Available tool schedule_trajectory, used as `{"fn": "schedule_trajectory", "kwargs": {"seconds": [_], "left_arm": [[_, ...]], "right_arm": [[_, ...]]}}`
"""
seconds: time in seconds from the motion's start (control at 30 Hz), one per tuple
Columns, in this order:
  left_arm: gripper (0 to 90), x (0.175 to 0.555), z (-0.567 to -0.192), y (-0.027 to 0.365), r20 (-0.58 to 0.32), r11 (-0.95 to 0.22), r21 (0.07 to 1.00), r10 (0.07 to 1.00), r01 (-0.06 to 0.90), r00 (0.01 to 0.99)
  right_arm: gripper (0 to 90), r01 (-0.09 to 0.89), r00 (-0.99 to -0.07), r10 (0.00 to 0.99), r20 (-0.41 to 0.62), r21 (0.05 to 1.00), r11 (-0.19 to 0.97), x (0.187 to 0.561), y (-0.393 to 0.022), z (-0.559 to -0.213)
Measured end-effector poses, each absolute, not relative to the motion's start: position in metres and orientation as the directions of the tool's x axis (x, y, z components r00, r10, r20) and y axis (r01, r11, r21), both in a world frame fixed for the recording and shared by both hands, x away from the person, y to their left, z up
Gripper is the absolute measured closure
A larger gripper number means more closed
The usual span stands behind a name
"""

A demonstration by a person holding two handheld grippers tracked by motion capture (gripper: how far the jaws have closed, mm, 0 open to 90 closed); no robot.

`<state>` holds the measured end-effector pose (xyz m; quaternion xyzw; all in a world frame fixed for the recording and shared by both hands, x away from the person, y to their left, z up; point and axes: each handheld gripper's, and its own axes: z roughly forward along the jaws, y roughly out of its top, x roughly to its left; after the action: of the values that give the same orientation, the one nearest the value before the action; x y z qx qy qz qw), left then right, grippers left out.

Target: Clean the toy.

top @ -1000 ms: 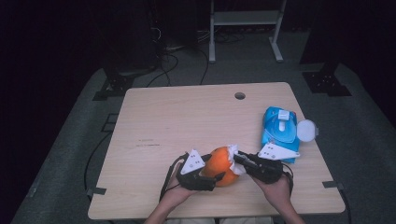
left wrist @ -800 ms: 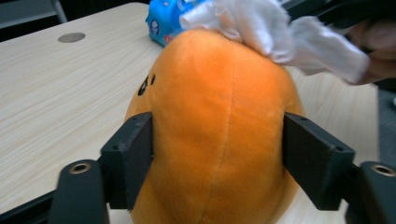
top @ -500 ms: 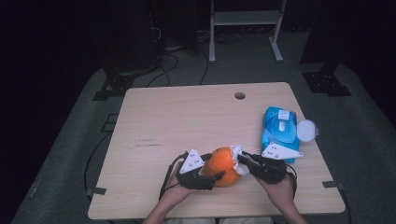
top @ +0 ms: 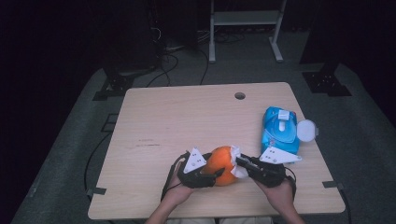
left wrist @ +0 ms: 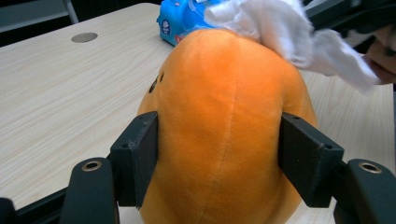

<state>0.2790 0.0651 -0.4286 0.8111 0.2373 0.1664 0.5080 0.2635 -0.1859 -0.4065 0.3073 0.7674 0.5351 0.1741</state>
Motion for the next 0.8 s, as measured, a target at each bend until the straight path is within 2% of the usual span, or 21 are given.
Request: {"fn": "schedule_trajectory", "kwargs": {"seconds": [0.1,0.2,0.27,0.37,0.6,0.67,0.73,0.8], "left_arm": [[33.9,0.275,-0.430,0.062,0.049,-0.391,0.901,0.524,0.189,0.850],[33.6,0.272,-0.429,0.061,0.054,-0.405,0.899,0.480,0.167,0.876],[28.5,0.272,-0.429,0.061,0.050,-0.398,0.904,0.461,0.157,0.886],[19.0,0.277,-0.430,0.060,0.024,-0.382,0.905,0.491,0.189,0.871],[30.1,0.276,-0.433,0.057,0.045,-0.401,0.896,0.510,0.191,0.859],[29.8,0.276,-0.433,0.059,0.035,-0.391,0.901,0.496,0.188,0.868],[24.8,0.276,-0.433,0.058,0.026,-0.397,0.901,0.452,0.176,0.891],[24.4,0.275,-0.434,0.055,0.045,-0.407,0.899,0.454,0.162,0.890]], "right_arm": [[78.5,0.249,-0.780,0.625,0.035,0.933,0.258,0.262,-0.175,-0.403],[78.5,0.260,-0.754,0.656,0.039,0.935,0.243,0.269,-0.182,-0.400],[78.5,0.290,-0.731,0.679,0.066,0.931,0.221,0.272,-0.193,-0.404],[78.5,0.299,-0.735,0.674,0.075,0.928,0.223,0.269,-0.197,-0.407],[78.5,0.220,-0.792,0.611,-0.011,0.927,0.303,0.258,-0.167,-0.399],[79.1,0.240,-0.770,0.638,0.009,0.930,0.278,0.262,-0.172,-0.398],[79.1,0.257,-0.751,0.660,0.021,0.930,0.262,0.266,-0.181,-0.398],[79.1,0.279,-0.731,0.681,0.039,0.928,0.246,0.267,-0.188,-0.401]]}}
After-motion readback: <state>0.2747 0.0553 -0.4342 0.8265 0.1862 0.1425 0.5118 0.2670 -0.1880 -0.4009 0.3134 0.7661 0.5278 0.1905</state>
